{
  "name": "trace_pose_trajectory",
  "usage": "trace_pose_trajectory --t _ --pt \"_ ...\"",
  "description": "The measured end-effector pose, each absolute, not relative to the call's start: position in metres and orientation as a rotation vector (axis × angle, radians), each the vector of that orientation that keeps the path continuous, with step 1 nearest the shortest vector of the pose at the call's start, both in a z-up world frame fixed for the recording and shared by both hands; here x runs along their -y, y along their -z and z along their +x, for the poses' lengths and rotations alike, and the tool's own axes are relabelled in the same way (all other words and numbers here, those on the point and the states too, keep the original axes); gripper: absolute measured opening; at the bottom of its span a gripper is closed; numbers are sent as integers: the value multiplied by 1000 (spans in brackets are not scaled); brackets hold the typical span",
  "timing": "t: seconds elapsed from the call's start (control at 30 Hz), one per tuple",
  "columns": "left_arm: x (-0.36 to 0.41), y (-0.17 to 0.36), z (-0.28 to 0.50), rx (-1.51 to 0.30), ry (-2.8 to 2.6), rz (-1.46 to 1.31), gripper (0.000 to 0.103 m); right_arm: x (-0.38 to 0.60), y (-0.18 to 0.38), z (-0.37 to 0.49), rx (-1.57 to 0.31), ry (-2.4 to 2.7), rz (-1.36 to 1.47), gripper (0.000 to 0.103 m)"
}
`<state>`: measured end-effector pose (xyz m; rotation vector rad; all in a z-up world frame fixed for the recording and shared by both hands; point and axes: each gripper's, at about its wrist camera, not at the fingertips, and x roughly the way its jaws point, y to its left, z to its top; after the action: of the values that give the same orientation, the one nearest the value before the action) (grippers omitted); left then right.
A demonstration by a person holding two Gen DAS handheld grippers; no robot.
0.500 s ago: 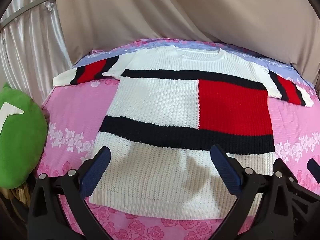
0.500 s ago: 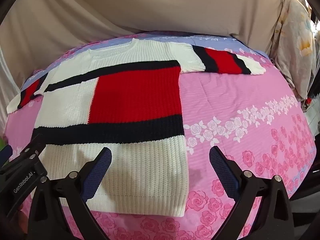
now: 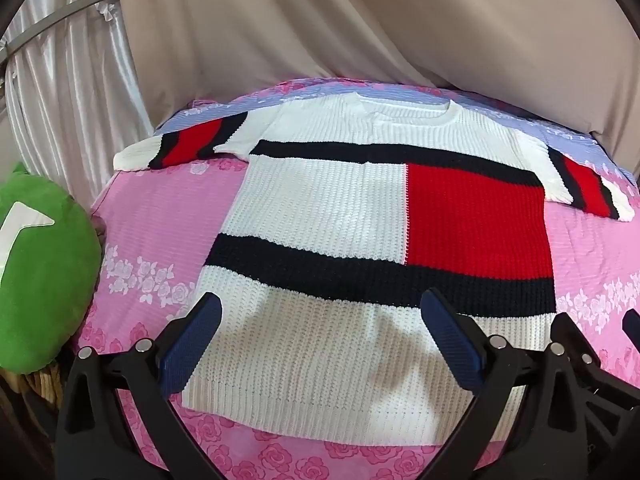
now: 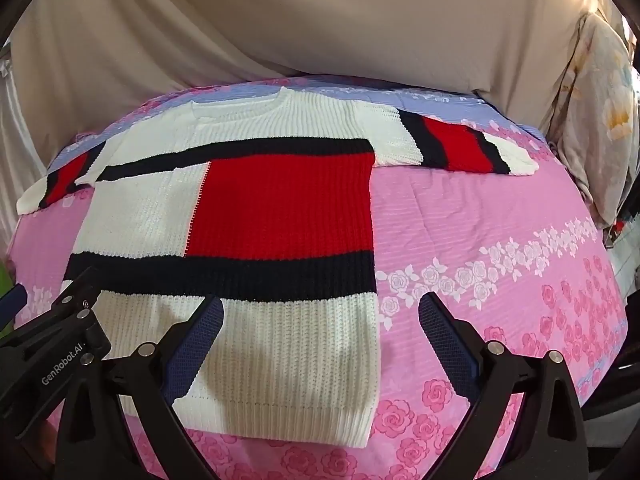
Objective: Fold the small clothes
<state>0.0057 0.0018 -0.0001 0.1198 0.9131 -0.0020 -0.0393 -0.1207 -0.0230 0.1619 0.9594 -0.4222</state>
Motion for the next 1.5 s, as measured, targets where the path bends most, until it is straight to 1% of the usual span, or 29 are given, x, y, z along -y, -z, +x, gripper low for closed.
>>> trace_pose_trajectory --t 1.5 --pt "-2 7 8 -924 -18 131 97 118 27 -31 -982 417 140 97"
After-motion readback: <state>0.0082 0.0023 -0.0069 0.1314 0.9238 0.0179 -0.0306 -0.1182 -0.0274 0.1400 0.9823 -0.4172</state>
